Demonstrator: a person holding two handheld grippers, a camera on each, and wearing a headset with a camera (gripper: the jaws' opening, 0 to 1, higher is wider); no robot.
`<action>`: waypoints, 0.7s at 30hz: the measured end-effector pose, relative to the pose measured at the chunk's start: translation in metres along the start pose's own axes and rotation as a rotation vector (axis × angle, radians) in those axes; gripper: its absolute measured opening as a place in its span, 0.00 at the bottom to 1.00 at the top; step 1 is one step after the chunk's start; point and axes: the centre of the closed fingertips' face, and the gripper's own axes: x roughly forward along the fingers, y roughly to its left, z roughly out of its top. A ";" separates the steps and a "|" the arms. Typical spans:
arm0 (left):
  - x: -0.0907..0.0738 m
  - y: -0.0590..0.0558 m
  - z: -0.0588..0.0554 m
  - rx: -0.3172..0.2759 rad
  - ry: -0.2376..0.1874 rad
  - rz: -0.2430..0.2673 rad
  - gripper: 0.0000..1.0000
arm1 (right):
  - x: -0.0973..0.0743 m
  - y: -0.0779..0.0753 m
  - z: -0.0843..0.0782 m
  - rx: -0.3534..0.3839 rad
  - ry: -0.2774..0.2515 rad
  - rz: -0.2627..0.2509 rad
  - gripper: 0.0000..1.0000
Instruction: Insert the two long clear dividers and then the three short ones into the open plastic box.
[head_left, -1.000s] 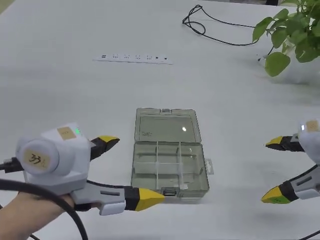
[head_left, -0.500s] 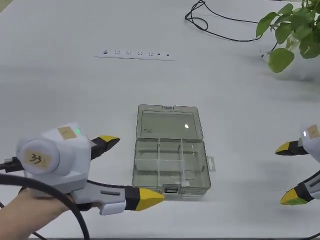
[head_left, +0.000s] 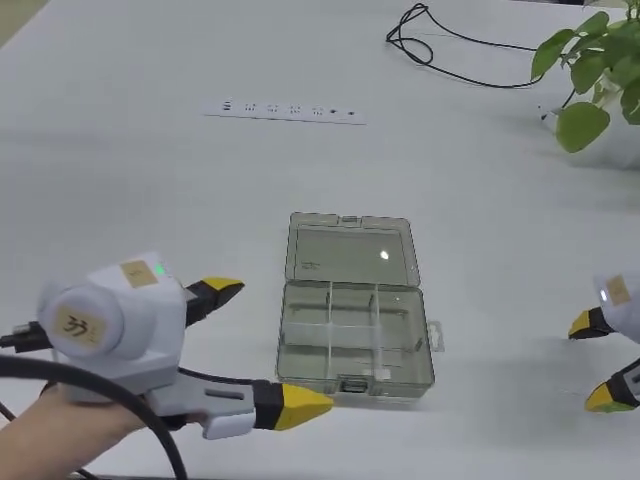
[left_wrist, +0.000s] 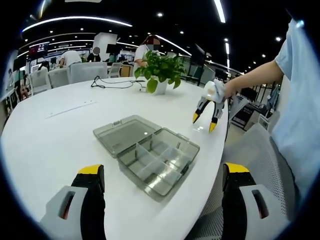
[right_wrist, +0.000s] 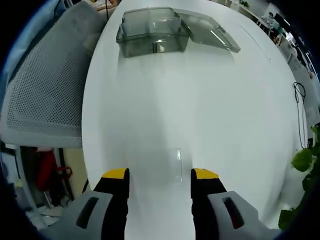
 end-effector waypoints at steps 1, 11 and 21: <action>0.000 0.000 0.000 -0.006 -0.001 0.000 1.00 | 0.000 -0.001 -0.001 -0.010 0.011 -0.004 0.50; 0.000 0.001 -0.003 -0.013 -0.001 0.000 1.00 | 0.004 -0.005 0.000 -0.064 0.047 -0.006 0.40; 0.002 0.001 -0.003 -0.014 -0.005 -0.001 1.00 | 0.005 -0.003 -0.003 -0.082 0.050 -0.007 0.34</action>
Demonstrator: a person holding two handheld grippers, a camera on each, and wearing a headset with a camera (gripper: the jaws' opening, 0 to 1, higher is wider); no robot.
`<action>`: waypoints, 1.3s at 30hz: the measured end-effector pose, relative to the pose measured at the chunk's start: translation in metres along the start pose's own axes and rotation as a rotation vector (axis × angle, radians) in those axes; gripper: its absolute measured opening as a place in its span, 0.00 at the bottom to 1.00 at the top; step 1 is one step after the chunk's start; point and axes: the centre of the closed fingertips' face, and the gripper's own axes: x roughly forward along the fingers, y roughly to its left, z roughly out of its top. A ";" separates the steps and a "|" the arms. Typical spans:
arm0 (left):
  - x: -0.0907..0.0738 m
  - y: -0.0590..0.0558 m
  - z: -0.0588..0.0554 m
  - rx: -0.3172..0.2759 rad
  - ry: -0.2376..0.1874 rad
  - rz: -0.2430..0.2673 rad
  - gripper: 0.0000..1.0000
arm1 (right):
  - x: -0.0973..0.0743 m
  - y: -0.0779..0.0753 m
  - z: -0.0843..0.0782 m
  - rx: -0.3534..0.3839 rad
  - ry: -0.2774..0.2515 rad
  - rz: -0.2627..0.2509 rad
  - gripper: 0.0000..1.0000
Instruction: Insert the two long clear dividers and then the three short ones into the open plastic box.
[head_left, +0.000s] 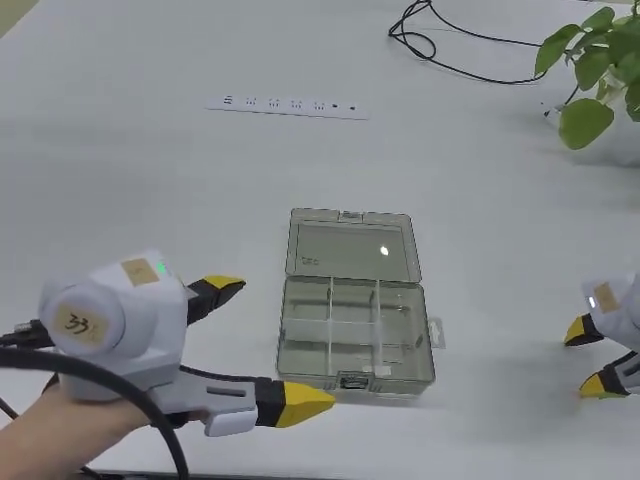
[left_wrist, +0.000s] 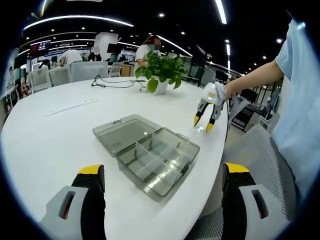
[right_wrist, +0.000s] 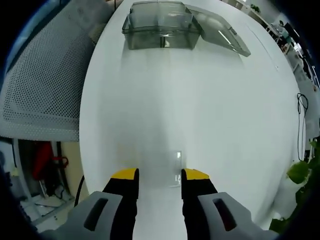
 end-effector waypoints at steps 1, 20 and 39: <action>0.000 0.000 0.000 -0.001 -0.001 0.000 1.00 | 0.000 0.000 0.001 0.000 -0.001 -0.002 0.33; 0.000 0.005 -0.007 -0.025 0.026 0.018 0.96 | -0.004 0.003 0.019 0.031 -0.052 -0.036 0.32; 0.005 0.016 0.003 -0.142 0.003 0.047 0.91 | -0.051 -0.020 0.107 -0.020 -0.224 -0.209 0.32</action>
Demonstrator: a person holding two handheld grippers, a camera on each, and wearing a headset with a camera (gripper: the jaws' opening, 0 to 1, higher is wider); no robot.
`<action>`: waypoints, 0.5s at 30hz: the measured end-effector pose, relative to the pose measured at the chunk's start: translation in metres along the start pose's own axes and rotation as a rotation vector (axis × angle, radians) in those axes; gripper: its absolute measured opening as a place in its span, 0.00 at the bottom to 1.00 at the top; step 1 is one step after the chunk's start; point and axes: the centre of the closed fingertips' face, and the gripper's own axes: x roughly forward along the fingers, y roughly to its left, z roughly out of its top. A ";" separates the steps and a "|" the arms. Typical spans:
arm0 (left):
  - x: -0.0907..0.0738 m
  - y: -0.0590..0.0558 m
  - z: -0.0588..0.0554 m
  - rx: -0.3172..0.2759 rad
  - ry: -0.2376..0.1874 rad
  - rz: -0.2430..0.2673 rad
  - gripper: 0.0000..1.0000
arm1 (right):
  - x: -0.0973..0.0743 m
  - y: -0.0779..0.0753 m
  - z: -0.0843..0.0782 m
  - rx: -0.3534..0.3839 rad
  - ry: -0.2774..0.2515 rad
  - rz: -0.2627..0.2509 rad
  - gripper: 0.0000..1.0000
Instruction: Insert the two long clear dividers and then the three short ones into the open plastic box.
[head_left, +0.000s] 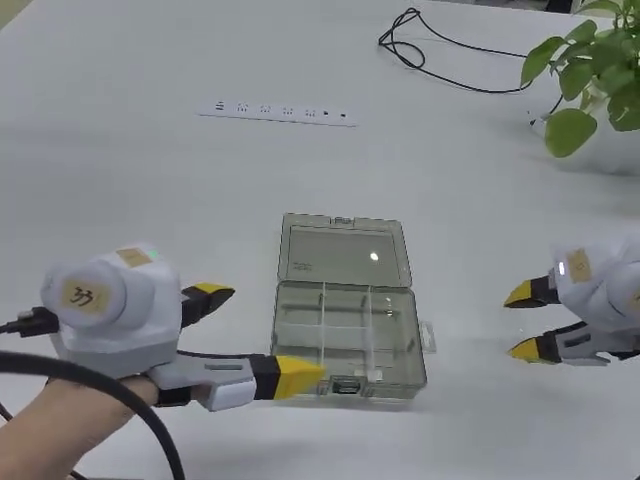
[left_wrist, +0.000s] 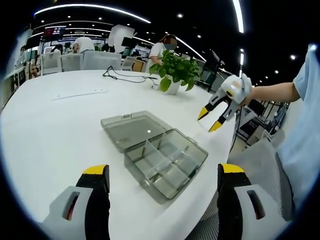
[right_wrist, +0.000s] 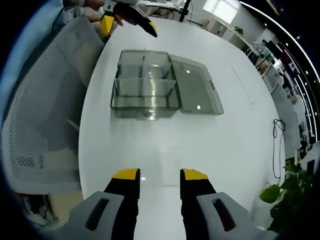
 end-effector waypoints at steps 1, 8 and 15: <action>0.001 -0.001 0.000 -0.004 0.001 -0.003 0.90 | -0.001 -0.001 0.005 -0.006 -0.009 -0.007 0.32; 0.011 -0.009 0.001 -0.034 0.023 -0.038 0.88 | -0.007 -0.012 0.051 -0.068 -0.099 -0.062 0.32; 0.020 -0.017 0.013 -0.104 0.000 -0.077 0.78 | -0.011 -0.009 0.099 -0.140 -0.170 -0.093 0.32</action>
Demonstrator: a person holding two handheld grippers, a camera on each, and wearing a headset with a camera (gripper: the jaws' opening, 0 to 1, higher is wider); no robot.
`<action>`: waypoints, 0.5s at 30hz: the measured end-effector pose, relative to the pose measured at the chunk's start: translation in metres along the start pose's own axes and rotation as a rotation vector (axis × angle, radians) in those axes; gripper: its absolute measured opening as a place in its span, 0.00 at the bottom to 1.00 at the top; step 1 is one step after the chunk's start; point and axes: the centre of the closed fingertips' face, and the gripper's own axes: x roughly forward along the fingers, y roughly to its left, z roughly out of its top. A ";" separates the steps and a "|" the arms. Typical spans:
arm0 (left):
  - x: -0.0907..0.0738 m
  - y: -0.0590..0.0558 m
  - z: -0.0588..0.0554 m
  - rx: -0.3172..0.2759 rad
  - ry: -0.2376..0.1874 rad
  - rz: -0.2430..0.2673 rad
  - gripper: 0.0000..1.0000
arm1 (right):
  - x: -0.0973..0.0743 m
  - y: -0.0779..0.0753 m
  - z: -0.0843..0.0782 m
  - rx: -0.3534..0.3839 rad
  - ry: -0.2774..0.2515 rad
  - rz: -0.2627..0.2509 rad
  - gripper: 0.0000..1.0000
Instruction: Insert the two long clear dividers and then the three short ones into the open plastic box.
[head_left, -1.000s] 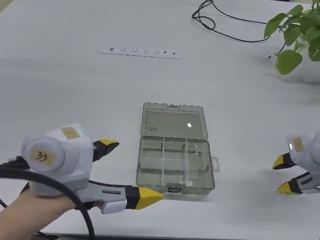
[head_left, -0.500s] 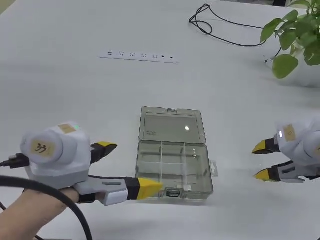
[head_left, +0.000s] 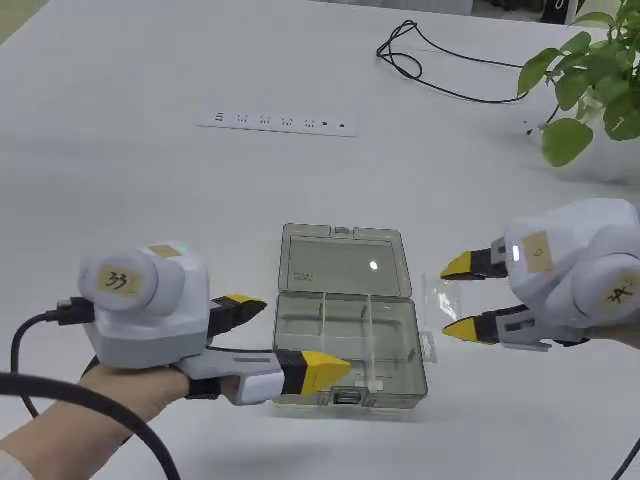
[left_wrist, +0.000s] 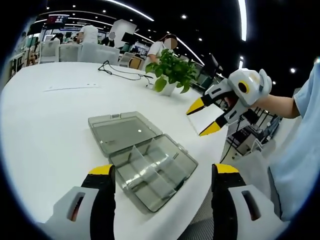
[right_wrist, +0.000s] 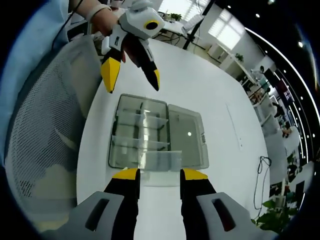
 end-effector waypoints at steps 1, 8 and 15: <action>0.002 -0.002 0.001 -0.011 0.003 -0.008 0.76 | 0.001 0.001 0.005 -0.005 -0.006 0.000 0.32; 0.008 -0.009 0.003 -0.042 -0.001 -0.046 0.62 | 0.010 0.009 0.042 -0.048 -0.065 -0.003 0.32; 0.010 -0.016 0.006 -0.072 -0.011 -0.076 0.45 | 0.020 0.017 0.060 -0.095 -0.087 -0.008 0.32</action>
